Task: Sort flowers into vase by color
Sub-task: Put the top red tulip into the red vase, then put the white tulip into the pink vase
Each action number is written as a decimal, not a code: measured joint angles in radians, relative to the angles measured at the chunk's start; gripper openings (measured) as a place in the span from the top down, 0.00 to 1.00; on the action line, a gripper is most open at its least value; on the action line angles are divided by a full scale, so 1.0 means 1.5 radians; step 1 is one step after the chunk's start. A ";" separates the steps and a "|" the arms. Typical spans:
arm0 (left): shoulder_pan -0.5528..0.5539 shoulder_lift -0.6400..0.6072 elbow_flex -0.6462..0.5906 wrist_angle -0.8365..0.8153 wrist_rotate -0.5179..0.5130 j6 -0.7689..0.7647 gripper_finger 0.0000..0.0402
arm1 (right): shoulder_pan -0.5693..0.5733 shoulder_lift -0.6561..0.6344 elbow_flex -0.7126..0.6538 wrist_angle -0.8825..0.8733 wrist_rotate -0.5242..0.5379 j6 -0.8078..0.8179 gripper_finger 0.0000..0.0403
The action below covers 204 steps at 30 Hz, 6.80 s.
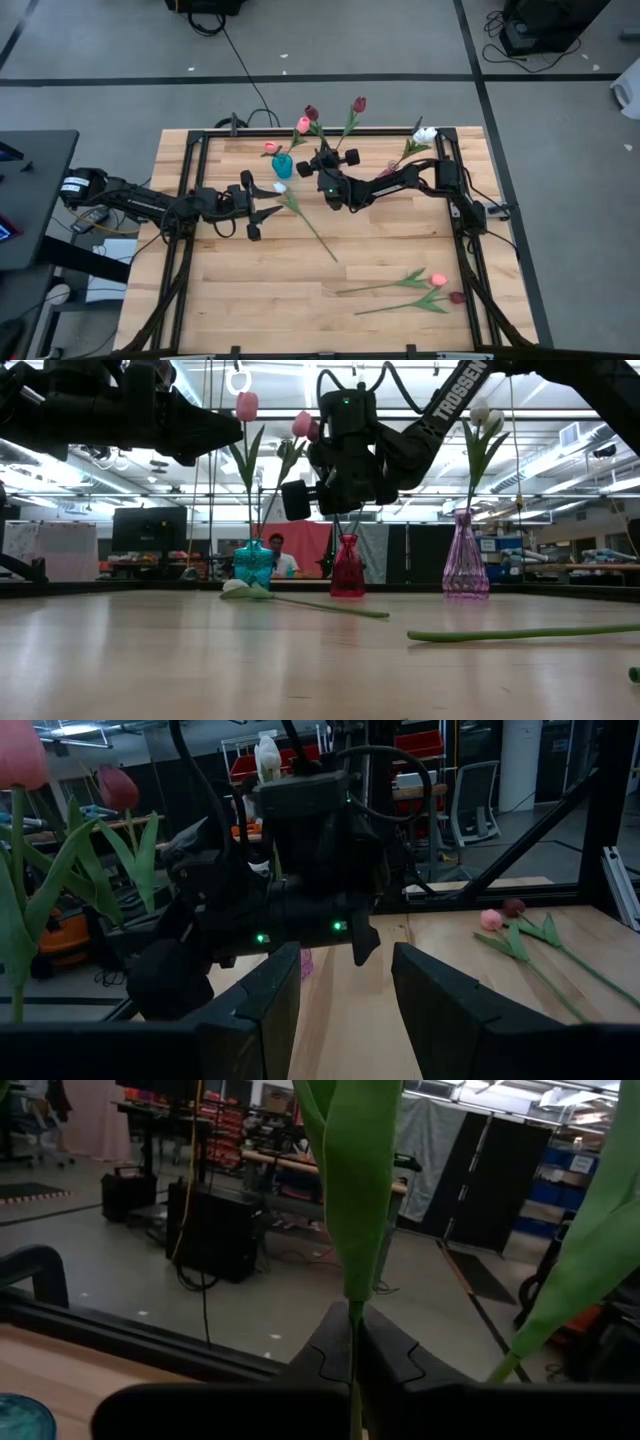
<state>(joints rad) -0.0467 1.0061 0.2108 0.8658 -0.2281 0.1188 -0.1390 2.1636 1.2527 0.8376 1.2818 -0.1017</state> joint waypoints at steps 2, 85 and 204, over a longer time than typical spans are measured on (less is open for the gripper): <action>0.000 0.000 0.000 0.000 0.000 0.000 0.59 | 0.001 0.000 0.000 -0.001 0.000 0.000 0.97; 0.001 -0.122 0.000 -0.143 -0.009 -0.014 0.59 | 0.105 0.085 0.301 -0.917 -0.607 0.454 0.70; -0.001 -0.165 0.000 -0.212 -0.032 -0.010 0.59 | 0.134 -0.486 -0.485 0.484 -0.271 -0.677 1.00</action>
<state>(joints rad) -0.0479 0.7589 0.2108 0.5472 -0.2764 0.1032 0.0612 1.4349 0.5259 1.5635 0.8761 -1.1167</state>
